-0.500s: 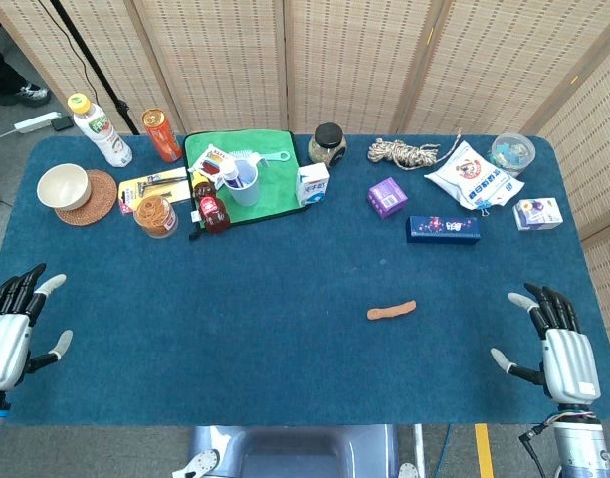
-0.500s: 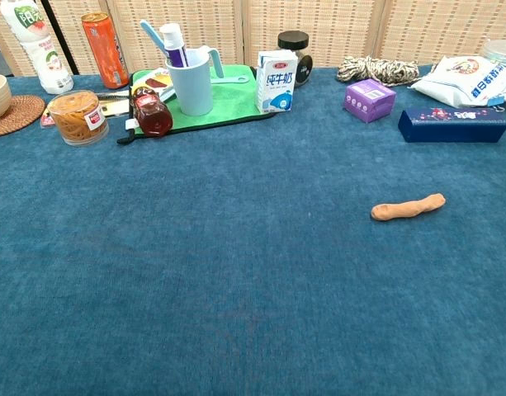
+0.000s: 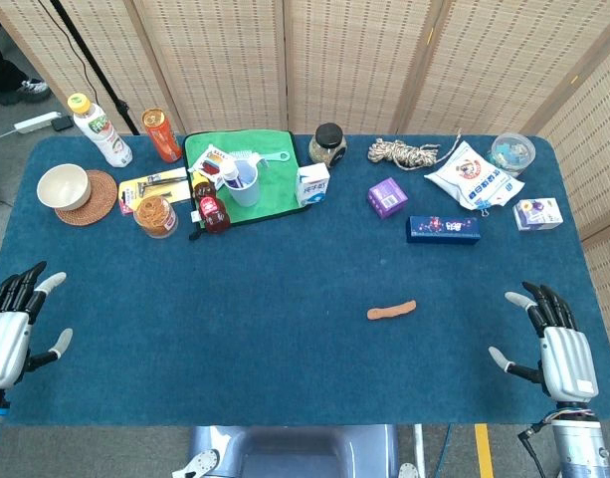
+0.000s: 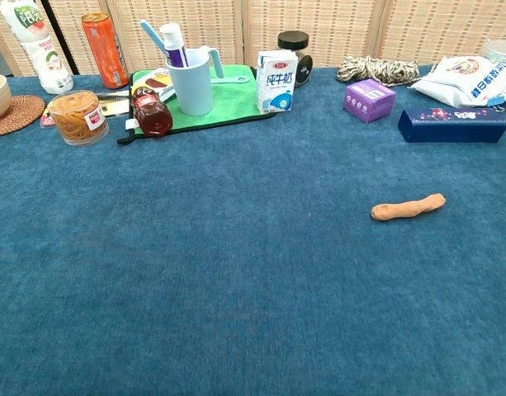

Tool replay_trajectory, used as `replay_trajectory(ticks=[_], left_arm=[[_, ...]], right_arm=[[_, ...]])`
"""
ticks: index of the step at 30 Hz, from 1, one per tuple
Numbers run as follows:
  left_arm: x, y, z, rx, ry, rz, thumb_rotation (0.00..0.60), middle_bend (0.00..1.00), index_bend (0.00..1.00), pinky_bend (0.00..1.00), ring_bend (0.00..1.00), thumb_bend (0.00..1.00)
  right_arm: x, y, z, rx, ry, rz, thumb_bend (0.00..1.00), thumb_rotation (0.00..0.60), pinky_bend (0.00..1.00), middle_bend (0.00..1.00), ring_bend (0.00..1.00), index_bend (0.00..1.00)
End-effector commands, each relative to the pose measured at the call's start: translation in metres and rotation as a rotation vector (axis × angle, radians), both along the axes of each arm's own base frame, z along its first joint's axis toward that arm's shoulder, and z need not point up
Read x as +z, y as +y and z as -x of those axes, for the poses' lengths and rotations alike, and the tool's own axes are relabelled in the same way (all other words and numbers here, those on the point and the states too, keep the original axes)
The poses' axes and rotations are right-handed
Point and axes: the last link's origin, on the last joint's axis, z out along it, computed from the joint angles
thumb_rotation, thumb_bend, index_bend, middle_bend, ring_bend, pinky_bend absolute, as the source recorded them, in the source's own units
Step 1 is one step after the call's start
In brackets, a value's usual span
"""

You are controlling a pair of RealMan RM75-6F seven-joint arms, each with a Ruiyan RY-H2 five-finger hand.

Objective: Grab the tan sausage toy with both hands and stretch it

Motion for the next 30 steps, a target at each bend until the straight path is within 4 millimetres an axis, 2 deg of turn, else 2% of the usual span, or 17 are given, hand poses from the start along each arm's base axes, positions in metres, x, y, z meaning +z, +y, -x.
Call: replay_trajectory(ticks=[1,8,14,19,22,30], left_arm=[[0.002,0.001,-0.001,-0.003,0.003,-0.004,0.6,0.03,0.16,0.0,0.0,0.31],[0.005,0.005,-0.007,-0.017,0.0,0.002,0.6,0.03,0.16,0.0,0.0,0.31],[0.009,0.01,-0.012,-0.031,0.004,-0.004,0.6,0.03,0.16,0.0,0.0,0.31],[0.012,0.012,-0.017,-0.048,0.01,-0.006,0.6,0.03,0.16,0.0,0.0,0.31],[0.013,0.014,-0.021,-0.06,0.006,-0.007,0.6,0.03,0.16,0.0,0.0,0.31],[0.016,0.015,-0.03,-0.08,0.007,0.02,0.6,0.03,0.16,0.0,0.0,0.31]], right_arm=[[0.0,0.0,0.0,0.002,-0.01,-0.007,0.2,0.6,0.09,0.12,0.04,0.22],[0.001,-0.004,0.0,0.01,-0.007,-0.01,0.2,0.6,0.12,0.13,0.04,0.23],[-0.002,-0.01,-0.002,0.024,-0.016,-0.025,0.27,0.6,0.13,0.15,0.06,0.34],[-0.006,-0.018,-0.008,0.058,-0.037,-0.035,0.32,0.6,0.0,0.15,0.03,0.46],[-0.01,-0.024,-0.012,0.075,-0.036,-0.061,0.33,0.6,0.0,0.13,0.0,0.46],[-0.013,-0.04,-0.024,0.115,-0.069,-0.107,0.35,0.6,0.0,0.11,0.0,0.45]])
